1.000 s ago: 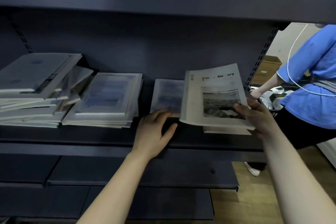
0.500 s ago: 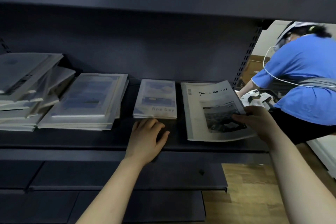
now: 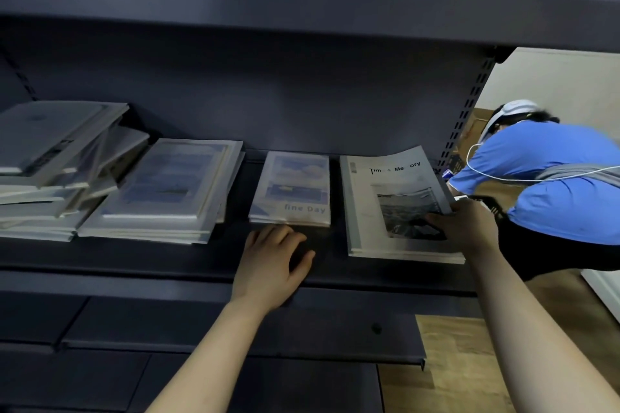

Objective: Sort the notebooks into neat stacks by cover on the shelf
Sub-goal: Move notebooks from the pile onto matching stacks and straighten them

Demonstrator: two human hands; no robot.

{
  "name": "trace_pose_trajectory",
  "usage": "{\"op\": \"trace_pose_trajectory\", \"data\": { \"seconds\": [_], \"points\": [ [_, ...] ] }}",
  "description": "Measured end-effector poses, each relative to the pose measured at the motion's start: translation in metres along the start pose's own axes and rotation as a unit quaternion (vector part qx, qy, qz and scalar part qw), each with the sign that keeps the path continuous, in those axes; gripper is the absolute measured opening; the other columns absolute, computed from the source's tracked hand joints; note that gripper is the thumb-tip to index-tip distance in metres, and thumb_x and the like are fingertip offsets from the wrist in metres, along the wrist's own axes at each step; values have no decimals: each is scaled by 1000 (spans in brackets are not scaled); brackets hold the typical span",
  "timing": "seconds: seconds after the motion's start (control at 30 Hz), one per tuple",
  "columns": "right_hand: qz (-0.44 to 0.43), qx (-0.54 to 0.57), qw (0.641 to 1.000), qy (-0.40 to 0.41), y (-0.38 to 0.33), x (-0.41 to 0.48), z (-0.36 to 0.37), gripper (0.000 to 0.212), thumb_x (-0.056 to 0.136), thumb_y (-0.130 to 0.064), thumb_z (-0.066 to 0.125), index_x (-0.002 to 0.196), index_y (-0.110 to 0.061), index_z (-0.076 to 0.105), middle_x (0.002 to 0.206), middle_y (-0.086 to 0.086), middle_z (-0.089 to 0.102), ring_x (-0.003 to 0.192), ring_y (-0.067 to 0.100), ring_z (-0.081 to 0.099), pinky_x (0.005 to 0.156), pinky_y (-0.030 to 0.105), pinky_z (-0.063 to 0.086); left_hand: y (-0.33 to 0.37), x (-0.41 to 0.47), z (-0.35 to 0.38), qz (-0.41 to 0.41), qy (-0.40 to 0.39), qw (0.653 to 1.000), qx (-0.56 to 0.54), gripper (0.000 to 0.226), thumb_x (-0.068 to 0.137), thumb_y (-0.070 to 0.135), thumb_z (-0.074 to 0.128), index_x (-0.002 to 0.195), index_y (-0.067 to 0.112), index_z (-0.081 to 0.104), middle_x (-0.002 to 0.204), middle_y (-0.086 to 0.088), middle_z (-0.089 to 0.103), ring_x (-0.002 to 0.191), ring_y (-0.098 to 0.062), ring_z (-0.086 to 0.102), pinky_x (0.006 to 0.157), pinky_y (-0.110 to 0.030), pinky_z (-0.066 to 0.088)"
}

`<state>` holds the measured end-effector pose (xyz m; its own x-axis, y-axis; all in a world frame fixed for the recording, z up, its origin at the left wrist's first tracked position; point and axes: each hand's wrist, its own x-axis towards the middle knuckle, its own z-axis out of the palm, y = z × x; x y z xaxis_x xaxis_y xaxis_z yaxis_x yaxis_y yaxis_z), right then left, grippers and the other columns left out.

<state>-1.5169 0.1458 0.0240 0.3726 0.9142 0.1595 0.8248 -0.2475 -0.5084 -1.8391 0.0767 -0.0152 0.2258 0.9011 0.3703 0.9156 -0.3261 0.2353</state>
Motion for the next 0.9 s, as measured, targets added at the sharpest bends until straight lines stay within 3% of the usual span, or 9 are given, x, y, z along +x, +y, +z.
{"op": "trace_pose_trajectory", "data": {
  "seconds": [0.13,0.2,0.27,0.4,0.5,0.63,0.7,0.8,0.9],
  "points": [
    [17,17,999,37,0,-4,0,56,71,-26,82,110,3,55,107,22,63,102,40,58,71,37,40,0,0,0,0,1,1000,-3,38,92,47,47,114,21,64,112,5,61,106,-17,55,91,-37,40],
    [-26,20,997,67,-1,-9,0,43,72,-21,81,98,1,55,98,23,59,100,41,56,71,40,41,0,0,0,-1,-4,1000,-1,39,92,47,46,116,22,63,114,6,60,108,-17,54,93,-37,39],
    [-99,-10,994,47,0,-15,3,23,81,-16,72,83,5,63,88,25,63,97,42,56,69,39,40,0,0,-1,-2,-5,1000,-6,39,92,47,46,116,22,63,114,6,60,108,-16,53,93,-37,39],
    [-131,10,991,-29,8,-20,-5,20,76,-28,79,83,-10,74,82,10,66,88,34,60,66,35,43,-1,0,0,-5,-1,1000,-13,38,91,46,47,115,21,63,112,6,60,107,-17,54,92,-37,40],
    [-101,29,983,-148,16,-20,-17,53,59,-38,89,107,-24,71,103,-2,64,96,19,59,75,28,41,0,0,0,-9,6,1000,-14,41,90,49,44,113,22,64,110,6,61,104,-17,55,90,-37,41],
    [-100,-19,977,-188,14,-21,-18,87,53,-27,92,132,-19,57,136,5,51,121,24,49,97,33,42,1,0,0,-7,4,1000,-17,48,89,53,36,113,22,64,110,6,61,104,-16,56,90,-37,42],
    [-102,-31,979,-175,11,-23,-17,92,51,-24,93,135,-17,55,138,6,51,124,25,48,99,32,40,0,0,0,-8,1,1000,-17,46,90,52,39,114,22,63,111,6,61,105,-17,55,92,-38,42],
    [-113,-23,982,-147,10,-26,-17,87,48,-21,94,129,-15,61,128,6,59,115,24,55,89,26,40,0,0,0,-11,1,1000,-20,41,90,49,45,115,22,63,112,5,61,106,-18,55,93,-40,42],
    [-106,-16,985,-136,7,-29,-14,85,49,-16,93,127,-12,61,125,8,61,113,26,56,89,29,43,0,0,0,-11,-2,1000,-17,43,90,50,42,116,22,62,113,6,61,107,-17,54,93,-39,42]
  ]
}}
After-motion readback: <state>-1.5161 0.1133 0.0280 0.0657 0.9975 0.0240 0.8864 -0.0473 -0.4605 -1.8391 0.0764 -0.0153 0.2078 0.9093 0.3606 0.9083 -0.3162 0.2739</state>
